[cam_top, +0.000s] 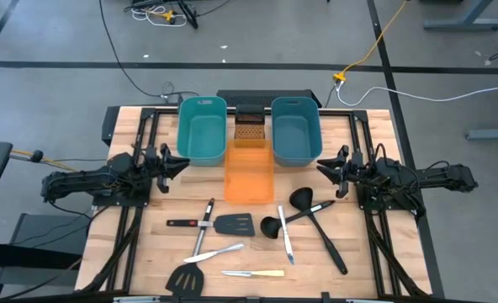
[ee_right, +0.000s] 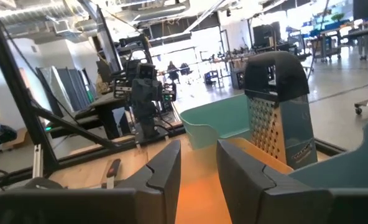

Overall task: Pick & Place Kitchen Items
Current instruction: Put the top black spatula into the green bin

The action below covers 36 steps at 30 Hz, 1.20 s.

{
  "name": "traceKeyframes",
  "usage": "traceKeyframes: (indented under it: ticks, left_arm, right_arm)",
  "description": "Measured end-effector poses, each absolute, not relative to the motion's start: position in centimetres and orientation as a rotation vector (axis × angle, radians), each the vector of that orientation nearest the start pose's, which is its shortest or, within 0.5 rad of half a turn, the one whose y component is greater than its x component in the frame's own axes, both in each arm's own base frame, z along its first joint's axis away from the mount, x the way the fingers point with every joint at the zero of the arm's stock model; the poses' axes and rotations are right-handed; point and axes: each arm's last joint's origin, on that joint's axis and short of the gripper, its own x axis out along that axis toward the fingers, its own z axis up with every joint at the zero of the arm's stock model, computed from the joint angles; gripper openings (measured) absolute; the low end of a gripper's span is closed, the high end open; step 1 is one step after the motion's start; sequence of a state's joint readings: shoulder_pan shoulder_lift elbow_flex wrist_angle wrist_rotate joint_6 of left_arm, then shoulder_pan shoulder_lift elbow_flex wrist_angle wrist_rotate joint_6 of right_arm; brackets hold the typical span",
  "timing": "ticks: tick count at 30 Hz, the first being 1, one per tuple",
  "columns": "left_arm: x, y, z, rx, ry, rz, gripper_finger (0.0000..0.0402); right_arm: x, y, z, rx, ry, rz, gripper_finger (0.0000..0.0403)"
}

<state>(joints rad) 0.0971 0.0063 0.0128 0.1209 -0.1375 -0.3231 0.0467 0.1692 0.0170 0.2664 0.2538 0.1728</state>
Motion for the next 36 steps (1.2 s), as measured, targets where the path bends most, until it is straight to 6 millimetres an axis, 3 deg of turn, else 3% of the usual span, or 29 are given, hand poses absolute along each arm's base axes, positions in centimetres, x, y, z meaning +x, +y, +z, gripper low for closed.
traceKeyframes:
  ticks: [4, 9, 15, 19, 23, 27, 31, 36]
  left_arm:
    - [9.5, 1.3, 17.9, -0.277, -0.159, 0.212, 0.0056]
    - [9.5, 0.9, 18.6, -0.145, -0.157, 0.079, 0.0008]
    - [7.8, 0.8, 23.6, -0.107, -0.23, 0.083, 0.0033]
    - [7.0, 0.8, 26.7, -0.121, -0.152, 0.148, 0.0049]
    - [7.5, 0.9, 29.2, -0.145, -0.064, 0.166, 0.0055]
    - [9.1, 1.2, 31.1, -0.16, 0.125, 0.216, 0.0055]
    - [11.2, 1.5, 32.8, -0.187, 0.434, 0.292, 0.0055]
    - [13.0, 1.8, 33.6, -0.185, 0.79, 0.383, 0.007]
  right_arm:
    - [10.6, -0.2, 18.1, 0.151, -0.128, -0.199, 0.0114]
    - [10.6, -0.2, 18.1, 0.15, -0.128, -0.198, 0.0114]
    - [10.6, -0.2, 18.1, 0.15, -0.128, -0.199, 0.0114]
    - [10.6, -0.2, 18.1, 0.146, -0.127, -0.199, 0.0114]
    - [10.6, -0.2, 18.1, 0.132, -0.126, -0.2, 0.0114]
    - [10.6, -0.2, 18.1, 0.131, -0.126, -0.2, 0.0114]
    - [10.6, -0.2, 18.1, 0.131, -0.126, -0.2, 0.0114]
    - [10.6, -0.2, 18.1, 0.13, -0.125, -0.197, 0.0114]
